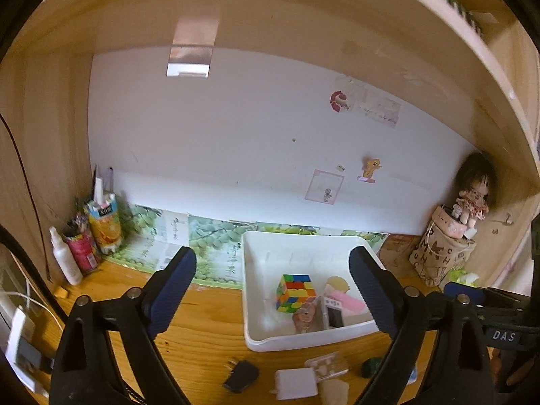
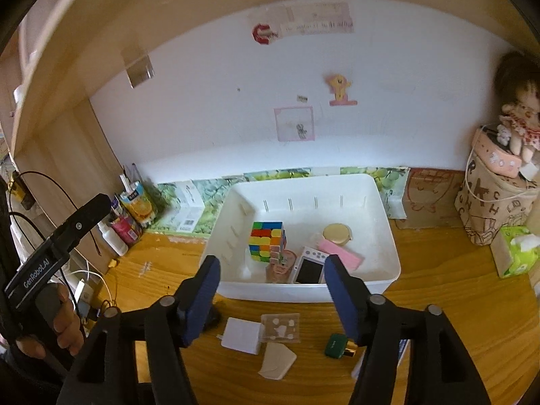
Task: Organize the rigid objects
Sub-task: 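Withdraw both open tools from the basket back toward the desk items, then move the left tool toward the beige wedge while the right tool approaches the blue floss box, then grasp the beige wedge with the left tool while the right tool grasps the blue floss box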
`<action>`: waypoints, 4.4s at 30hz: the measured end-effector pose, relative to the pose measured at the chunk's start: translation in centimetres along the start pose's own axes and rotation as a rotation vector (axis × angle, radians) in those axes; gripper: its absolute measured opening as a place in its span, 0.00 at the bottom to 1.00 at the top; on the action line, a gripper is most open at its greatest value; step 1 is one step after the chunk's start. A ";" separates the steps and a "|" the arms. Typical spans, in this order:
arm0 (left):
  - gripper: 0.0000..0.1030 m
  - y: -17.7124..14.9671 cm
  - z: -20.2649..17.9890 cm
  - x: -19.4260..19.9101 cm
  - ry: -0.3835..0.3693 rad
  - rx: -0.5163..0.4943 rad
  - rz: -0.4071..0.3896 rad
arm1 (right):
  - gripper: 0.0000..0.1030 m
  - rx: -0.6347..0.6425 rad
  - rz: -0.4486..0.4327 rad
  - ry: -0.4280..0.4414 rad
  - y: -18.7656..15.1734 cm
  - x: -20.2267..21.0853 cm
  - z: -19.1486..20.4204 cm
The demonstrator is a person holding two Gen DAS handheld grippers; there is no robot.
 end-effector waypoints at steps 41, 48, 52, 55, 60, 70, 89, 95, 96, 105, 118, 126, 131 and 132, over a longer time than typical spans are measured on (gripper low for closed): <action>0.96 -7.0 -4.2 0.7 -0.063 -0.026 0.317 | 0.79 0.034 -0.178 -0.110 -10.7 6.0 0.6; 0.96 -7.4 -5.9 -0.5 -0.040 0.038 0.339 | 0.79 0.082 -0.137 -0.061 -10.7 5.6 -1.8; 0.96 -8.1 -6.9 -1.4 -0.054 0.088 0.371 | 0.79 0.110 -0.105 -0.033 -10.7 5.3 -3.2; 0.96 -8.8 -7.9 -2.3 -0.034 0.115 0.404 | 0.79 0.128 -0.081 -0.014 -10.6 5.1 -4.6; 0.96 -10.1 -9.3 -3.7 0.008 0.156 0.461 | 0.79 0.148 -0.018 0.012 -10.4 4.3 -6.8; 0.96 -13.2 -9.4 -7.1 0.171 0.283 0.611 | 0.79 0.239 0.080 0.045 -9.1 2.2 -9.9; 0.96 -19.6 -9.6 -12.5 0.322 0.478 0.879 | 0.79 0.270 0.403 0.134 -9.5 -5.9 -14.3; 0.96 -19.8 -9.5 -13.9 0.359 0.462 0.917 | 0.79 0.193 0.511 0.161 -10.4 -8.2 -15.0; 0.96 -19.8 -9.5 -14.1 0.364 0.459 0.920 | 0.79 0.185 0.524 0.162 -10.6 -8.5 -15.0; 0.92 -19.8 -9.9 -16.2 0.361 0.429 0.945 | 0.79 0.168 0.595 0.160 -11.5 -10.1 -14.5; 0.67 -19.5 -10.2 -18.8 0.349 0.430 0.968 | 0.79 0.212 0.571 0.099 -11.0 -11.3 -14.2; 0.33 -18.8 -9.3 -18.4 0.301 0.448 0.972 | 0.79 0.240 0.597 0.046 -11.4 -11.7 -14.4; 0.32 -18.8 -9.2 -19.0 0.290 0.467 0.989 | 0.79 0.168 0.672 0.054 -12.2 -12.5 -15.5; 0.32 -18.8 -9.2 -18.8 0.289 0.472 0.995 | 0.79 0.168 0.675 0.053 -12.2 -12.5 -15.6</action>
Point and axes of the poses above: each gripper's, at about its wrist camera, not at the fingertips, and x roughly against the way its jaws point, z to its left, y to its top, the point moved 2 cm from there along -x, roughly the way its jaws point, and after that the axes turned 3 degrees about x, right-handed, at the moved point
